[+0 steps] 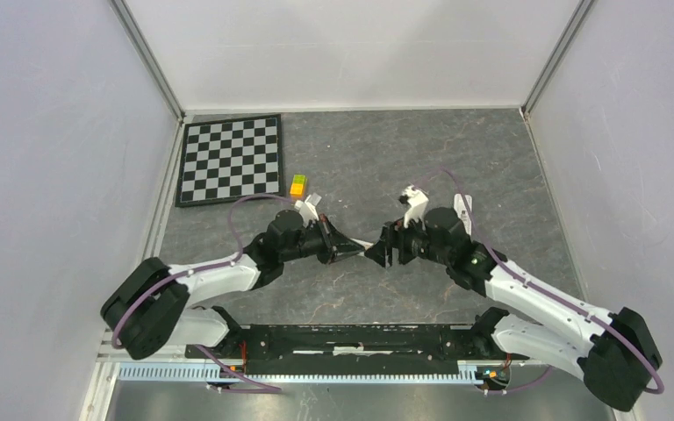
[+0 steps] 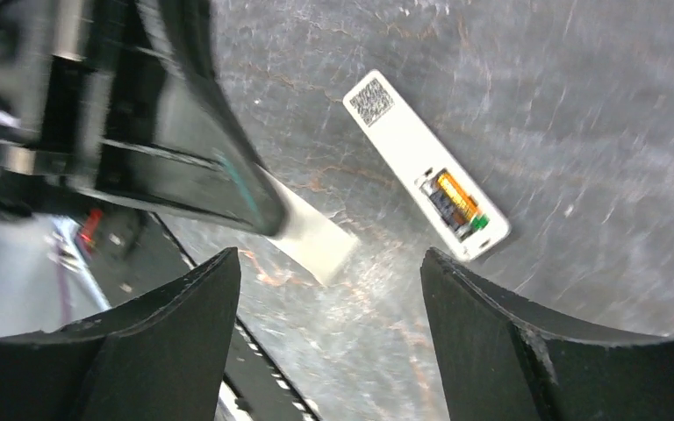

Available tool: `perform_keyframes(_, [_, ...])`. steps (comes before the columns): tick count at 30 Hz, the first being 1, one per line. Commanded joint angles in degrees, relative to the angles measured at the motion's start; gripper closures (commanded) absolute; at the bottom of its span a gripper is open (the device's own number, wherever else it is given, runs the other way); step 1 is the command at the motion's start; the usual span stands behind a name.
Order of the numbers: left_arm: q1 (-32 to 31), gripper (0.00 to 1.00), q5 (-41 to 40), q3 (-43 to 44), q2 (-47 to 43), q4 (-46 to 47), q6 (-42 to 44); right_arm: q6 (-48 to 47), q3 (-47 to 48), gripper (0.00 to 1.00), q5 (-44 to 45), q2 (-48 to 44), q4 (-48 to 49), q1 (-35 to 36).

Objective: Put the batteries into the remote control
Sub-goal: Pick up the battery cover at the center of the board.

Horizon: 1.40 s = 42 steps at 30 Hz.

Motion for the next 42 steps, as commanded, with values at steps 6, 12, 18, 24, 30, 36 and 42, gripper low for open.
perform_keyframes(6, [2.5, 0.98, 2.1, 7.2, -10.4, -11.2, 3.8, 39.8, -18.7, 0.24, 4.5, -10.9, 36.5, -0.4])
perform_keyframes(12, [3.5, 0.98, 4.0, 9.3, -13.3, -13.6, 4.7, 42.6, -19.7, 0.27, 2.7, -11.9, 45.3, -0.3])
perform_keyframes(18, [4.3, 0.98, 7.4, 11.2, -14.4, -13.5, 5.0, 43.8, -19.3, 0.37, 2.1, -10.1, 46.1, -0.3])
perform_keyframes(24, [4.5, 0.98, 9.4, 11.4, -15.1, -12.8, 3.9, 46.3, -20.3, 0.56, 0.1, -7.2, 54.8, -0.4])
perform_keyframes(30, [4.8, 0.98, 10.2, 11.1, -15.1, -11.6, 3.3, 47.9, -20.1, 0.71, -2.2, -5.1, 59.5, -0.3])
perform_keyframes(36, [5.2, 0.98, 11.8, 11.6, -14.1, -10.4, 3.4, 50.2, -20.5, 0.75, -5.0, -2.3, 65.8, -0.3])
perform_keyframes(42, [5.3, 0.96, 14.3, 12.2, -13.3, -9.7, 3.7, 51.4, -20.3, 0.79, -6.1, 0.4, 69.6, -0.4])
